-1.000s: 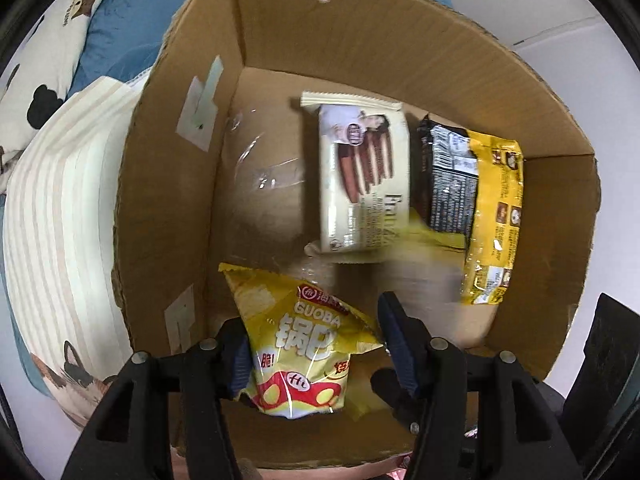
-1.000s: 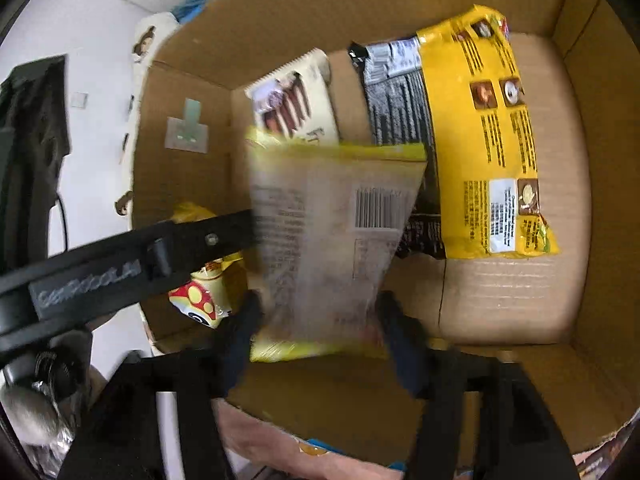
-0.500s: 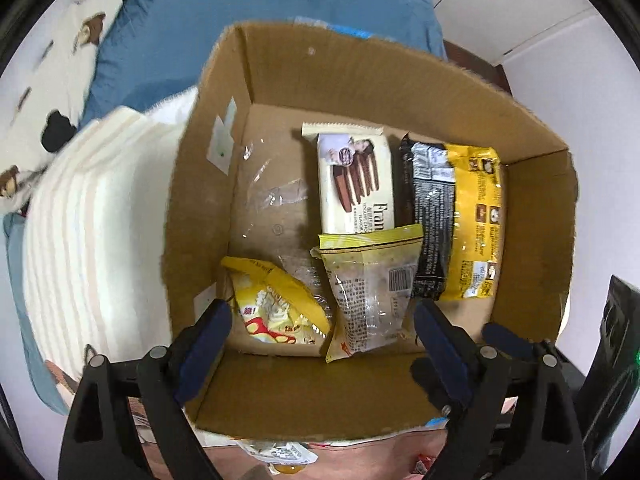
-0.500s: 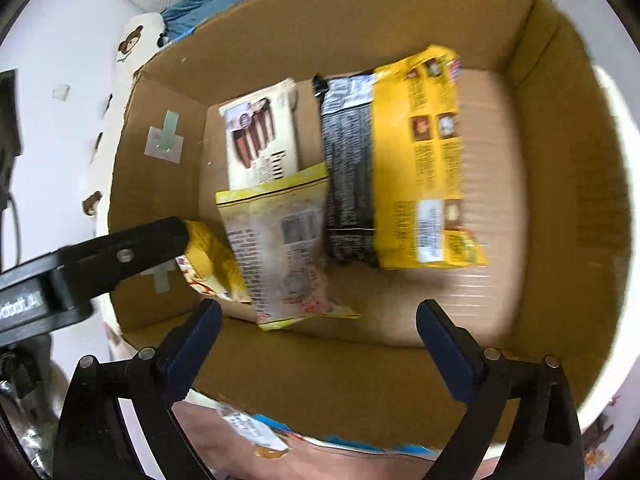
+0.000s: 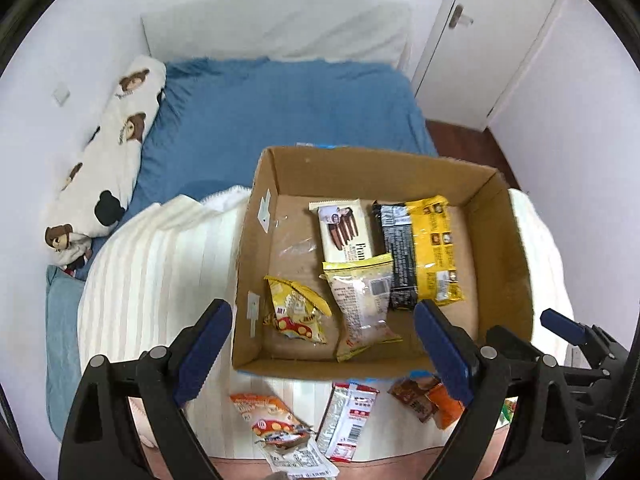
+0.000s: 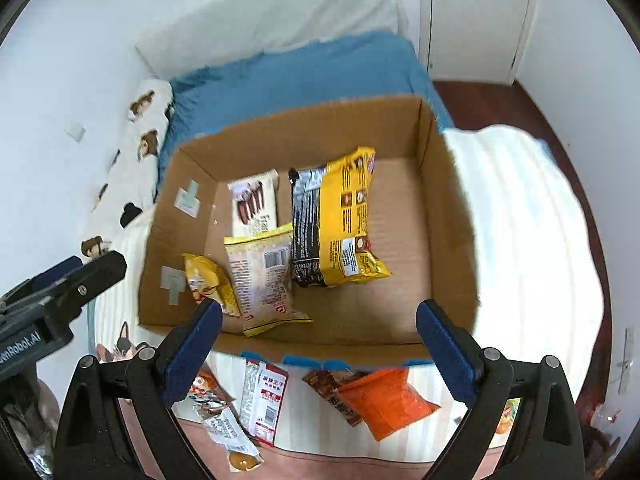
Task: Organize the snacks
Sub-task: 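Grasp the orange-white snack bag with left tool while right grasps orange chip bag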
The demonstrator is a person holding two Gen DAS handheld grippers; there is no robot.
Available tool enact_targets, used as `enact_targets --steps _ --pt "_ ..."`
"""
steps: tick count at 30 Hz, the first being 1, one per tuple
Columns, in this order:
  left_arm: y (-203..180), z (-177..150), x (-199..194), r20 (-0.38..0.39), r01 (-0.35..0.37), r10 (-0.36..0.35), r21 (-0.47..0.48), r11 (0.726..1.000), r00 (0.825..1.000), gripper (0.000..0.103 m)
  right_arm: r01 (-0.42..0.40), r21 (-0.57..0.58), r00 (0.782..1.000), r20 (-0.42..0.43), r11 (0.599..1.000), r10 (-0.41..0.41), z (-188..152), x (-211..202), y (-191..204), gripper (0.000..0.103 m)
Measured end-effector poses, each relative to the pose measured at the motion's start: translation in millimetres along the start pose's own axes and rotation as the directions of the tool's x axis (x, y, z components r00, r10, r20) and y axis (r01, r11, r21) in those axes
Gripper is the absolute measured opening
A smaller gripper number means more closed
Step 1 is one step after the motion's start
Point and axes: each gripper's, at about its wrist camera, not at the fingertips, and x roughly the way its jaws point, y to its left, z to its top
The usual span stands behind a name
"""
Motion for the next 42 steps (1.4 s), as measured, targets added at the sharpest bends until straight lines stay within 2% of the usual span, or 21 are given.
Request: enact_targets --steps 6,9,12,14,15,19,23,27,31,32,35,36,37,38,39,42 --pt "-3.8 -36.0 -32.1 0.050 -0.002 0.002 -0.005 1.000 0.999 0.093 -0.043 -0.011 0.997 0.067 0.999 0.044 -26.8 -39.3 3.1 0.099" --pt "-2.4 -57.6 -38.9 0.059 -0.029 0.029 -0.015 0.999 0.998 0.093 -0.051 -0.015 0.996 0.077 0.999 0.052 -42.2 -45.7 1.5 0.100" --pt "2.0 -85.9 -36.1 0.051 -0.057 0.060 -0.048 0.997 0.997 0.093 -0.050 0.000 0.998 0.048 0.999 0.050 -64.4 -37.0 -8.3 0.100" --pt "7.8 -104.2 -27.8 0.020 -0.052 0.054 -0.081 0.995 0.998 0.093 -0.050 0.016 0.999 0.005 0.999 0.050 -81.9 -21.7 -19.1 0.100" --pt "11.6 -113.7 -20.4 -0.004 -0.056 0.055 -0.099 0.994 0.998 0.093 -0.059 0.014 0.997 0.046 0.998 0.058 -86.8 -15.1 -23.0 0.100" --pt "28.8 -142.9 17.5 -0.107 -0.069 0.053 -0.150 0.986 0.993 0.093 -0.035 0.016 0.999 -0.029 0.999 0.035 -109.0 25.2 -43.2 0.100" --pt "48.6 -163.5 51.3 -0.193 -0.064 0.019 -0.226 0.972 0.981 0.093 0.035 -0.017 0.996 -0.077 0.999 -0.036 -121.7 67.2 -59.2 0.099" --pt "69.9 -171.0 80.7 -0.243 -0.034 -0.051 -0.331 0.943 0.969 0.093 0.067 -0.075 0.991 -0.107 0.995 -0.075 -122.7 98.6 -64.3 0.099" --pt "84.8 -170.0 108.7 -0.279 -0.011 -0.117 -0.418 0.908 0.953 0.093 0.096 -0.073 0.983 -0.147 0.993 -0.106 -124.7 121.8 -69.0 0.099" --pt "87.0 -168.3 115.0 -0.284 -0.006 -0.128 -0.428 0.904 0.950 0.093 0.096 -0.062 0.983 -0.153 0.993 -0.104 -125.6 125.6 -70.7 0.097" --pt "88.6 -163.5 136.3 -0.302 -0.020 -0.121 -0.427 0.904 0.945 0.093 0.106 -0.013 0.981 -0.162 0.994 -0.107 -128.2 133.1 -76.3 0.078" --pt "87.8 -162.6 142.4 -0.305 -0.028 -0.111 -0.418 0.908 0.946 0.090 0.124 -0.006 0.979 -0.161 0.992 -0.123 -129.6 134.7 -77.1 0.073" --pt "86.4 -162.4 146.5 -0.304 -0.035 -0.099 -0.406 0.913 0.947 0.072 0.131 0.002 0.978 -0.163 0.991 -0.129 -130.4 134.9 -77.8 0.073" --pt "84.2 -162.8 149.7 -0.306 -0.042 -0.086 -0.389 0.920 0.948 0.060 0.129 0.020 0.978 -0.167 0.991 -0.124 -132.1 134.5 -79.5 0.070" --pt "82.3 -163.0 152.1 -0.308 -0.038 -0.086 -0.376 0.926 0.948 0.052 0.127 0.032 0.977 -0.177 0.991 -0.120 -134.1 134.1 -80.7 0.069" --pt "67.8 -167.7 149.0 -0.307 -0.058 -0.038 -0.301 0.952 0.951 0.051 0.114 0.056 0.972 -0.214 0.992 -0.100 -144.7 132.5 -81.4 0.067"
